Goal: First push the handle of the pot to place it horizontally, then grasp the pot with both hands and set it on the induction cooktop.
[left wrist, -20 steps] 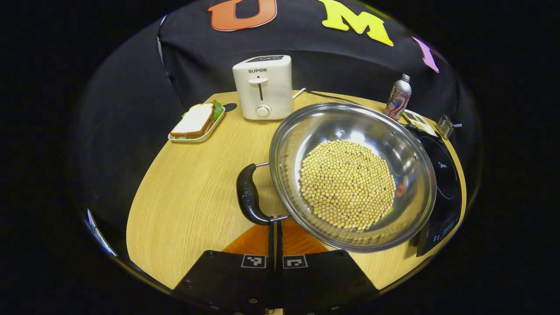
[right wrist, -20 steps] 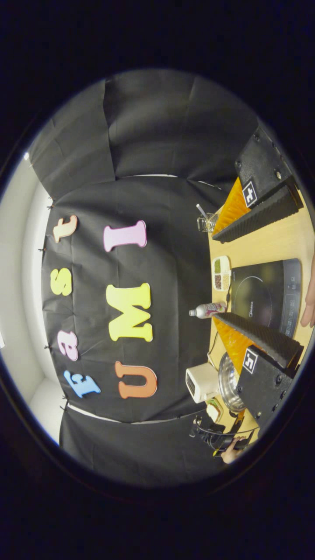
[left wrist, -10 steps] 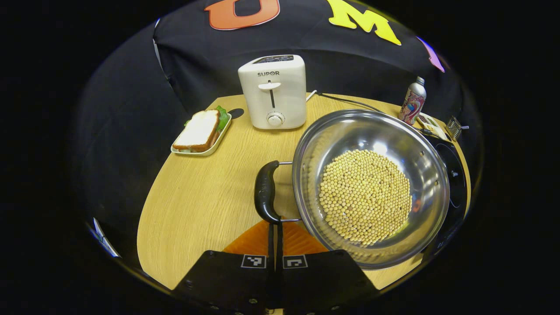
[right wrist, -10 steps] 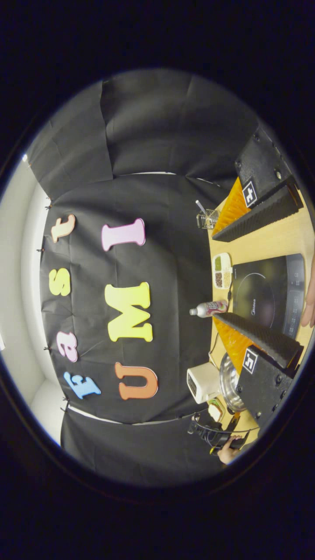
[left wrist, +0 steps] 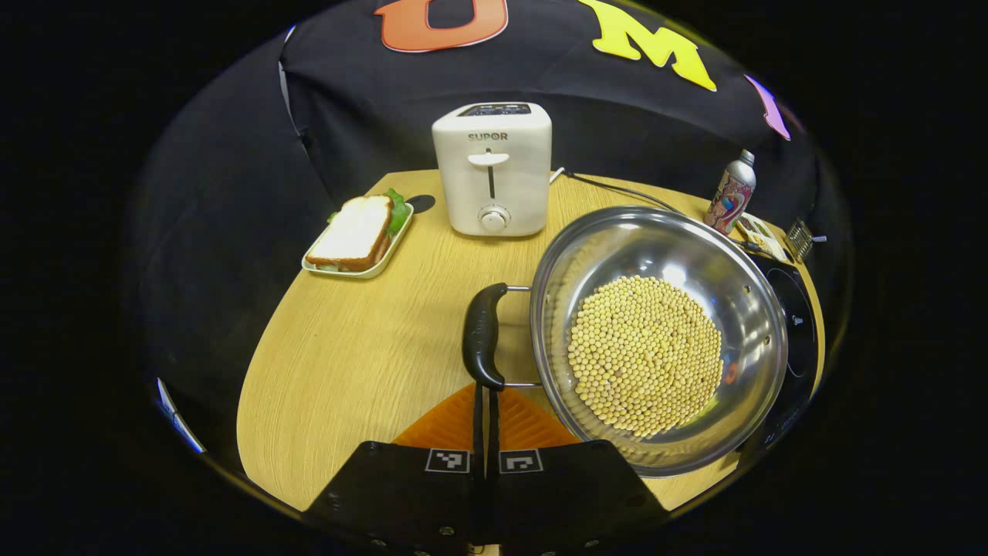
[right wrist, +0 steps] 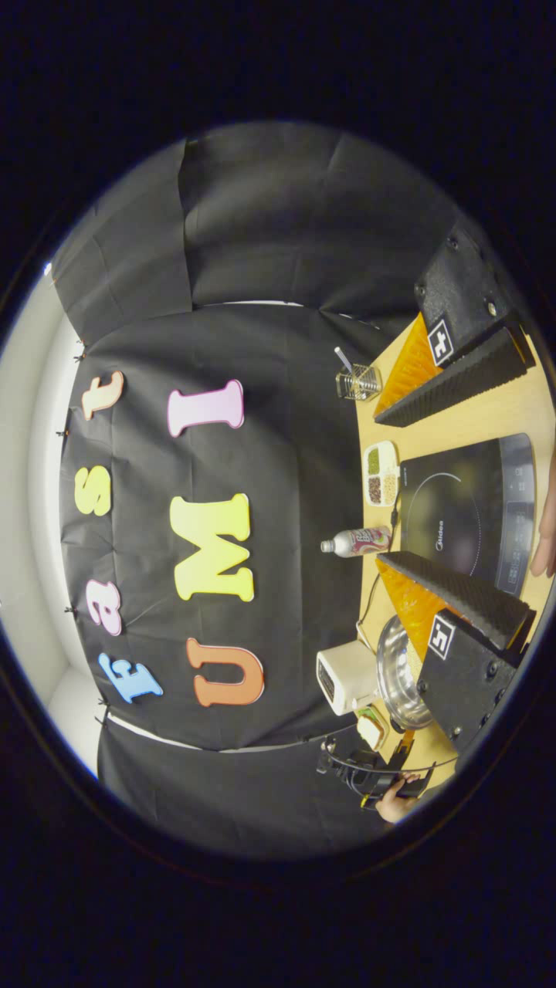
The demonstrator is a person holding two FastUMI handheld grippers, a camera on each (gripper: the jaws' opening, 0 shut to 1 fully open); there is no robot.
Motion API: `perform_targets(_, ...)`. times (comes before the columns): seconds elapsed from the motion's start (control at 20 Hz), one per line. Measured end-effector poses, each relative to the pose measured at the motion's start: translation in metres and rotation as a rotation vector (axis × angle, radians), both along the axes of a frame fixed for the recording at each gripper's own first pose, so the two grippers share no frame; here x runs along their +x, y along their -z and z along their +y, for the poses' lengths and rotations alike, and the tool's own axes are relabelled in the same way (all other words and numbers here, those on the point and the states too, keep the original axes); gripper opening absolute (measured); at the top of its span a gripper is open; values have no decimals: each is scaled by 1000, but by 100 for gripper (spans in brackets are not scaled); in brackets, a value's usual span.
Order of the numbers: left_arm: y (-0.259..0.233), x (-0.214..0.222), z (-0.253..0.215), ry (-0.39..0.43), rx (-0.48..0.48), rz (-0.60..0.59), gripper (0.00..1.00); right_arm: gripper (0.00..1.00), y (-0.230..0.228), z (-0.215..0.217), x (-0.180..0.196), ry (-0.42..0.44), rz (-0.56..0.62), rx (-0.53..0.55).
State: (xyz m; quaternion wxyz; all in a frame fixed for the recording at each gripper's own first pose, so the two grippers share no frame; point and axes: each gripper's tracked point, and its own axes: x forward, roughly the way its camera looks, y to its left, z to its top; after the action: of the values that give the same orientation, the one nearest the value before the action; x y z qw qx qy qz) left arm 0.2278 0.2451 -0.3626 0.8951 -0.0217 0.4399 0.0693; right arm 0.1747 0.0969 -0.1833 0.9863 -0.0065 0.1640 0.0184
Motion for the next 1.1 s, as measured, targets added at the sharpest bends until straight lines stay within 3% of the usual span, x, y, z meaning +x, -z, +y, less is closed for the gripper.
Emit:
perform_targets(0.25,-25,-14,-7,12,-46,-100,0,100,22,42,0,-75,46,-9)
perform_targets(0.3,-34,-15,-12,20,-71,-127,13,99,24,50,1,-89,52,-9)
perform_targets(0.35,-42,-17,-15,27,-80,-151,17,99,27,58,3,-99,57,-10)
perform_targets(0.5,-61,-22,-18,44,-51,-202,96,99,37,80,10,-123,70,-26)
perform_targets(0.9,-84,-14,-26,91,22,-289,98,99,75,132,37,-168,136,-61)
perform_targets(1.1,-81,-2,-27,101,23,-320,98,99,117,151,54,-171,238,-55)
